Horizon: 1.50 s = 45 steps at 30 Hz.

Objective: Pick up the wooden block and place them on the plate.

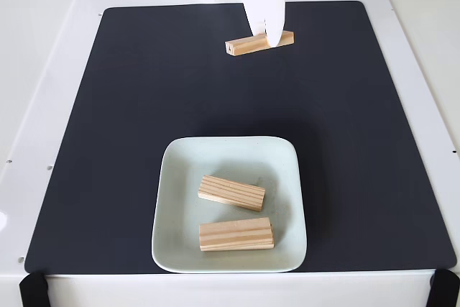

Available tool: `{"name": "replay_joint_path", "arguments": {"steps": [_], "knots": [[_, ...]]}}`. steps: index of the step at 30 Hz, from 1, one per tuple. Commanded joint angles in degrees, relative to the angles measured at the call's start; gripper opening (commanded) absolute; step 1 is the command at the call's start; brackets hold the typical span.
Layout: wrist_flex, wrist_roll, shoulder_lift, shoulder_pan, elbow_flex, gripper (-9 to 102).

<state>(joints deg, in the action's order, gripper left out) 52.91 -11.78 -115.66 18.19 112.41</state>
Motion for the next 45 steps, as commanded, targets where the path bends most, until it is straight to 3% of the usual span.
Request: {"name": "replay_joint_path", "arguments": {"steps": [1, 12, 21, 31, 45], "knots": [[-5.98, 0.97, -1.93, -0.88, -1.32, -1], [-7.29, 12.3, 26.37, -6.24, -37.35, -1], [-7.38, 13.27, 50.98, -8.7, -60.73, -1], [-8.0, 13.27, 63.63, -8.26, -68.55, -1], [-7.29, 13.27, 63.98, -6.94, -68.99, 0]]}}
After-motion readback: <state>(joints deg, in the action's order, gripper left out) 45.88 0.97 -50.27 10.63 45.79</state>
